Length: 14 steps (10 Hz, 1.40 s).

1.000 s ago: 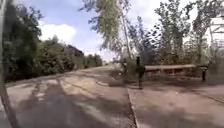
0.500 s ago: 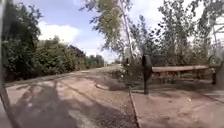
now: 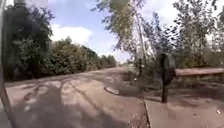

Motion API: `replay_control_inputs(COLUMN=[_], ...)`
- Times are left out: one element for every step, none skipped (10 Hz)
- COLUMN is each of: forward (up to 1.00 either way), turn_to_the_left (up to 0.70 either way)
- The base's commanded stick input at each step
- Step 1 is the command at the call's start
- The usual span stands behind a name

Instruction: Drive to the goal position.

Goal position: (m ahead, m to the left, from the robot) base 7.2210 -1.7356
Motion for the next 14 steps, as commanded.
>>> replay_control_inputs(forward=[0.7,0.62,0.44,0.08,0.06,0.06,0.07,0.06,0.06,0.06,0.07,0.07,-0.04,-0.42], turn_to_the_left=[0.35,0.34,0.26,0.0,0.0,0.0,0.0,0.0,0.0,0.0,0.0,0.0,-0.01,-0.16])
